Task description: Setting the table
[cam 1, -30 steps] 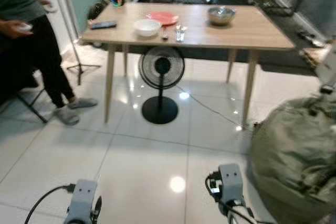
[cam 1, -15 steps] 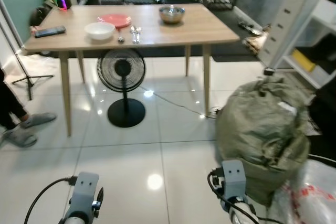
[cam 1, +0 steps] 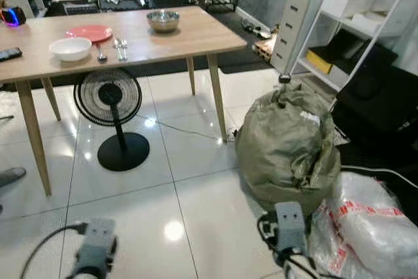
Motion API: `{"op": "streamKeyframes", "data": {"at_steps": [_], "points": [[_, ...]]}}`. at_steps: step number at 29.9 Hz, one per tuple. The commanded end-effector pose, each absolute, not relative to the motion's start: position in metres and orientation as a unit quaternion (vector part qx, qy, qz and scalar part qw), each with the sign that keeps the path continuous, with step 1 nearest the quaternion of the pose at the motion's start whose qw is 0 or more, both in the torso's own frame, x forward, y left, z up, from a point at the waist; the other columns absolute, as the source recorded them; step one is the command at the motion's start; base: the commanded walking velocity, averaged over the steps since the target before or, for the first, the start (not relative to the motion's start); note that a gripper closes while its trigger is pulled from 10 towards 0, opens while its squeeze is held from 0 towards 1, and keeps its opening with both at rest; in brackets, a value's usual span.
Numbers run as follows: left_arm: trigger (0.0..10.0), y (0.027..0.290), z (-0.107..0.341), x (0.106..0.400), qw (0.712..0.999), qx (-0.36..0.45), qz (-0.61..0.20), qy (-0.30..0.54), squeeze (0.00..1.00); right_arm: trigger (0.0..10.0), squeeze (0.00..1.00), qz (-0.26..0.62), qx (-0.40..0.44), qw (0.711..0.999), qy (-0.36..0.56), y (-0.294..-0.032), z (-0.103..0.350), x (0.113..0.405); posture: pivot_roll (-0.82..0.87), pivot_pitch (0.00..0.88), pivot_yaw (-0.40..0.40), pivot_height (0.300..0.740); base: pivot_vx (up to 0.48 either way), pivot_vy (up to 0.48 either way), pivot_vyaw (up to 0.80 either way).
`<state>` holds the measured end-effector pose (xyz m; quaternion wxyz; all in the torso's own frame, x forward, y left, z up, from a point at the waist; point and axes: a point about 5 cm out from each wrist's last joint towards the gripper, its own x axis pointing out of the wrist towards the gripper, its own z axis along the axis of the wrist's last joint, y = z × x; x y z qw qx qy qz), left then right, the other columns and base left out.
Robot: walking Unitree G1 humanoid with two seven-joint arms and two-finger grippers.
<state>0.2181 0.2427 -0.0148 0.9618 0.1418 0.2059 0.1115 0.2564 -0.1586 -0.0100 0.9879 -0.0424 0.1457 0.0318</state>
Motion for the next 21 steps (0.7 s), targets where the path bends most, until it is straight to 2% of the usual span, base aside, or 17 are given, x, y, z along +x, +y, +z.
{"op": "streamKeyframes", "data": {"at_steps": [1,17,21], "points": [[10.0,0.235,-0.014,0.223,0.964,0.139,0.102,0.2,0.0,10.0,0.0,0.03,-0.046,0.988,0.144,-0.161,-0.009,0.257,0.02,0.0,0.054,0.74,0.48,0.0,0.0],[10.0,0.227,-0.015,0.221,0.966,0.142,0.099,0.194,0.0,10.0,0.0,0.029,-0.048,0.988,0.143,-0.162,-0.01,0.256,0.02,0.0,0.055,0.74,0.48,0.0,0.0],[10.0,0.229,-0.004,0.228,0.969,0.147,0.103,0.167,0.0,10.0,0.0,0.025,-0.042,0.992,0.116,-0.162,0.0,0.263,0.03,0.0,0.054,0.74,0.48,0.0,0.0]]}}
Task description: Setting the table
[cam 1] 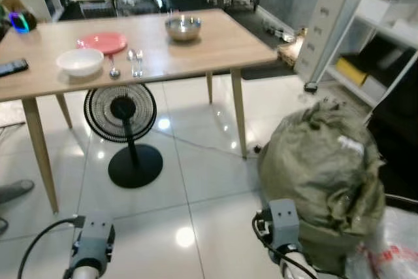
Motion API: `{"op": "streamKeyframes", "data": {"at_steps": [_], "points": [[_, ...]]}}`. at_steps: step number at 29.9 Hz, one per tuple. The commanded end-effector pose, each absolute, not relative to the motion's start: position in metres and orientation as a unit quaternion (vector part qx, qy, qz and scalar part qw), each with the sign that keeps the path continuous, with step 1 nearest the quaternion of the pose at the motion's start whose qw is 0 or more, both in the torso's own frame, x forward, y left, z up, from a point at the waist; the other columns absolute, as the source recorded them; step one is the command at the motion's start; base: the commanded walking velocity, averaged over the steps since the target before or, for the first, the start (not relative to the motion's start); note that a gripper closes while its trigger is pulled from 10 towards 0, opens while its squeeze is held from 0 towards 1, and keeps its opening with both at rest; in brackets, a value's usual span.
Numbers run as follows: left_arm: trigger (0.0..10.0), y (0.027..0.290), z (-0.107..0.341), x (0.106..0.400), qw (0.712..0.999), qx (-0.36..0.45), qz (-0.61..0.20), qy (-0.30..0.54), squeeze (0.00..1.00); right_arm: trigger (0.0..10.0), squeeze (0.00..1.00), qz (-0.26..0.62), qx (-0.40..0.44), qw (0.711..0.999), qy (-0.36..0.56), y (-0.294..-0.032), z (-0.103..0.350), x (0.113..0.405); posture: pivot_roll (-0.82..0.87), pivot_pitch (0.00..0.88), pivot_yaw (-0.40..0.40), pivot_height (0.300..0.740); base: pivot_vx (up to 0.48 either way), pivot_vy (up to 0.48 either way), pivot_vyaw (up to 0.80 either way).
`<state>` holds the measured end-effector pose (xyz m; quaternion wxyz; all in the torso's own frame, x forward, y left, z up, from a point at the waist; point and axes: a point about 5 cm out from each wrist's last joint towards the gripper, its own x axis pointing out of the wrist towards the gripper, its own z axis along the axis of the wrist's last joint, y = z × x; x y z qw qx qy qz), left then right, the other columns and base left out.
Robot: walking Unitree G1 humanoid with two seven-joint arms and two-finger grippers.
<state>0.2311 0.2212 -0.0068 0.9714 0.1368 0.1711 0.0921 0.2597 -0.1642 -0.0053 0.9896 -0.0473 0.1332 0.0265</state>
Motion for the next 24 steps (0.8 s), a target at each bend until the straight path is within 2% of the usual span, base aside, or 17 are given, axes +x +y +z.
{"op": "streamKeyframes", "data": {"at_steps": [1,2,6,10,12,14,20,24], "points": [[10.0,0.229,-0.004,0.228,0.969,0.147,0.103,0.167,0.0,10.0,0.0,0.025,-0.042,0.992,0.116,-0.162,0.0,0.263,0.03,0.0,0.054,0.74,0.48,0.0,0.0],[10.0,0.233,0.013,0.237,0.974,0.145,0.111,0.131,0.0,10.0,0.0,0.024,-0.036,0.996,0.079,-0.16,0.016,0.274,0.03,0.0,0.055,0.74,0.48,0.0,0.0],[10.0,0.237,0.029,0.244,0.978,0.14,0.119,0.099,0.0,10.0,0.0,0.023,-0.03,0.998,0.042,-0.158,0.034,0.285,0.04,0.0,0.053,0.74,0.48,0.0,0.0],[10.0,0.241,0.065,0.256,0.983,0.132,0.125,0.033,0.0,10.0,0.0,0.031,-0.018,0.998,-0.043,-0.151,0.08,0.309,0.05,0.0,0.048,0.74,0.48,0.0,0.0],[10.0,0.242,0.071,0.257,0.983,0.131,0.124,0.023,0.0,10.0,0.0,0.035,-0.018,0.998,-0.057,-0.149,0.088,0.313,0.05,0.0,0.048,0.74,0.48,0.0,0.0],[10.0,0.241,0.095,0.267,0.985,0.128,0.116,-0.015,0.0,10.0,0.0,0.039,-0.019,0.994,-0.102,-0.145,0.125,0.326,0.05,0.0,0.044,0.74,0.48,0.0,0.0],[10.0,0.232,0.127,0.282,0.986,0.12,0.095,-0.066,0.0,10.0,0.0,0.046,-0.021,0.982,-0.179,-0.14,0.175,0.334,0.05,0.0,0.043,0.74,0.48,0.0,0.0],[10.0,0.224,0.138,0.286,0.988,0.112,0.08,-0.075,0.0,10.0,0.0,0.043,-0.023,0.982,-0.181,-0.139,0.179,0.333,0.05,0.0,0.042,0.74,0.48,0.0,0.0]]}}
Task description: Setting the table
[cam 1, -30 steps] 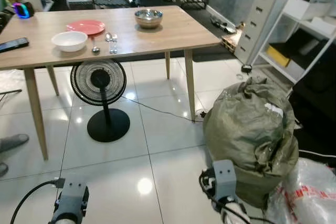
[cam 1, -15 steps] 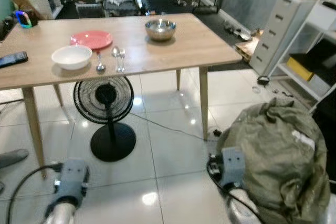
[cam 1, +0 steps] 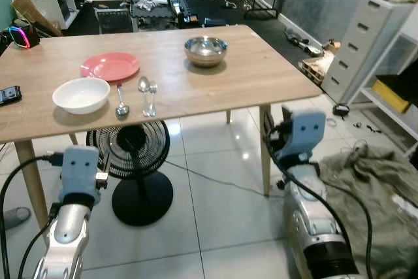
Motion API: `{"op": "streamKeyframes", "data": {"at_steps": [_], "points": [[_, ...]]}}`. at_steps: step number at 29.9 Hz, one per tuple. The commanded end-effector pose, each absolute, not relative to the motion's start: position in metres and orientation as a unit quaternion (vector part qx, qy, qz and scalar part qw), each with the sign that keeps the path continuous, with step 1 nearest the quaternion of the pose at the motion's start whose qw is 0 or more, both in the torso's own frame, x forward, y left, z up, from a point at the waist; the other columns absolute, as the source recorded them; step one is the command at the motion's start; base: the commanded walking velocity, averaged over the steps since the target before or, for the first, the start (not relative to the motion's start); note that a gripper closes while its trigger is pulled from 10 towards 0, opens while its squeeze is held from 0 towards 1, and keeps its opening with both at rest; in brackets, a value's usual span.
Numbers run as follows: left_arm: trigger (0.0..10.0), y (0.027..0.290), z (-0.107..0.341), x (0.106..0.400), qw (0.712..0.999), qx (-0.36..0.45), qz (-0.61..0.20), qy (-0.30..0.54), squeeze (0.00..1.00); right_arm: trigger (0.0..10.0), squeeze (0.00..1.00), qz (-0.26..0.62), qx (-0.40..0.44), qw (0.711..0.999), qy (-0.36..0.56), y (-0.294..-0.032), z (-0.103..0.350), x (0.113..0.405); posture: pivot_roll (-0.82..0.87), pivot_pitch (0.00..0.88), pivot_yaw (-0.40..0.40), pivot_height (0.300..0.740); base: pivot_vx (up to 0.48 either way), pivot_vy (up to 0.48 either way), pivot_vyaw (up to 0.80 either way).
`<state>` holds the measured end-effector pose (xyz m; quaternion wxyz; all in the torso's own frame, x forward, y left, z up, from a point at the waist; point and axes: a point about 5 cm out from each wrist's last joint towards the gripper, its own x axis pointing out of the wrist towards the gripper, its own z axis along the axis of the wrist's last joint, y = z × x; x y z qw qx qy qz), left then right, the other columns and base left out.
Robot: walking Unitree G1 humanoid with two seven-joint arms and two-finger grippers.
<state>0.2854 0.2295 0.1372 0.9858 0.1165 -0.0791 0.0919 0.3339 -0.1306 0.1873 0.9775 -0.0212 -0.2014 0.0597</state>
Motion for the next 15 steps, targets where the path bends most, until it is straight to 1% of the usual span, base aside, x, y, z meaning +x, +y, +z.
{"op": "streamKeyframes", "data": {"at_steps": [1,5,15], "points": [[10.0,0.222,0.139,0.287,0.988,0.109,0.077,-0.075,0.0,10.0,0.0,0.04,-0.023,0.984,-0.173,-0.14,0.175,0.332,0.05,0.0,0.042,0.74,0.48,0.0,0.0],[10.0,0.219,0.141,0.286,0.99,0.103,0.071,-0.068,0.0,10.0,0.0,0.022,-0.016,0.99,-0.139,-0.147,0.164,0.328,0.04,0.0,0.044,0.74,0.48,0.0,0.0],[10.0,0.217,0.145,0.287,0.991,0.098,0.069,-0.062,0.0,10.0,0.0,0.015,-0.014,0.992,-0.128,-0.15,0.165,0.325,0.04,0.0,0.045,0.74,0.48,0.0,0.0]]}}
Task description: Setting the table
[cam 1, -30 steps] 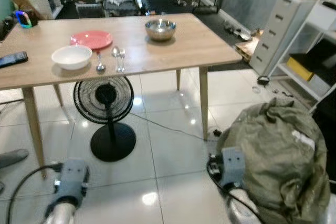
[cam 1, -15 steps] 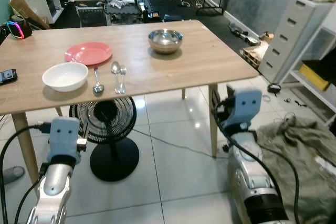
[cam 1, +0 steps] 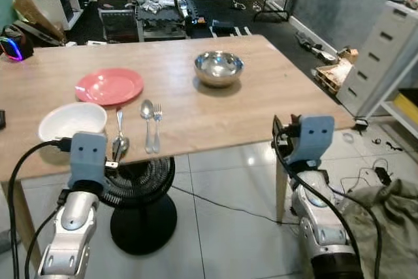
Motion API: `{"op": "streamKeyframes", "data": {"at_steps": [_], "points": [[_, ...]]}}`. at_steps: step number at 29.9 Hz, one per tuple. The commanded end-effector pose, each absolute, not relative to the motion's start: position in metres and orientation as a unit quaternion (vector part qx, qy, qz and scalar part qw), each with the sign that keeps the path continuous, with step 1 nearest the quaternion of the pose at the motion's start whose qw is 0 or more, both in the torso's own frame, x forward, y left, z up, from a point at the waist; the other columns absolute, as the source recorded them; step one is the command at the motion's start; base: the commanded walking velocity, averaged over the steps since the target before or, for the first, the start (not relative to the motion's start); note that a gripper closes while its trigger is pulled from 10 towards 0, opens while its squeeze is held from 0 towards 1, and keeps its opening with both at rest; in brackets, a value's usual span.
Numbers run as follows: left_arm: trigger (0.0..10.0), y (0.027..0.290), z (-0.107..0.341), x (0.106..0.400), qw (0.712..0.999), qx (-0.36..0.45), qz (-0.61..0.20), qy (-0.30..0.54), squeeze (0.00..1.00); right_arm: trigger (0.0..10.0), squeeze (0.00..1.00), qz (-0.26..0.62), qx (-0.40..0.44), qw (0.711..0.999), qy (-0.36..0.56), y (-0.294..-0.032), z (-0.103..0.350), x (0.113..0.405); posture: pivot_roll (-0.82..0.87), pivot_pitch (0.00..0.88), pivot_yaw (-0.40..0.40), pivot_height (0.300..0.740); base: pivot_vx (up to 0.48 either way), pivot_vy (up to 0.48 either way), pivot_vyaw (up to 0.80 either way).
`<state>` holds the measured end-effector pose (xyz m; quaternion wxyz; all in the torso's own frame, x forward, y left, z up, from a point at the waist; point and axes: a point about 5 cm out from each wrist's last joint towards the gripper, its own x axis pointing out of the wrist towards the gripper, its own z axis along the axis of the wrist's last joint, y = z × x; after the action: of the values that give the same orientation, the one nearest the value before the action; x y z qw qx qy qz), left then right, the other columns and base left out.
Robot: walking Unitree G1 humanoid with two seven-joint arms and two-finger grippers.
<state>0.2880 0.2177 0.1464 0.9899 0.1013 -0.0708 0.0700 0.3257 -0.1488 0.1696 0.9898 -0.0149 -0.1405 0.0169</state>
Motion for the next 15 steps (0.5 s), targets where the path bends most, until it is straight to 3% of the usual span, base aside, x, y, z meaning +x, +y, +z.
{"op": "streamKeyframes", "data": {"at_steps": [1,15], "points": [[10.0,0.2173,0.1445,0.2872,0.991,0.098,0.069,-0.062,0.0,10.0,0.0,0.015,-0.014,0.992,-0.128,-0.1505,0.1653,0.3246,0.04,0.0,0.045,0.74,0.48,0.0,0.0],[10.0,0.2153,0.1477,0.2882,0.991,0.095,0.065,-0.061,0.0,10.0,0.0,0.019,-0.008,0.991,-0.129,-0.1486,0.1692,0.3233,0.04,0.0,0.05,0.74,0.475,0.0,0.0]]}}
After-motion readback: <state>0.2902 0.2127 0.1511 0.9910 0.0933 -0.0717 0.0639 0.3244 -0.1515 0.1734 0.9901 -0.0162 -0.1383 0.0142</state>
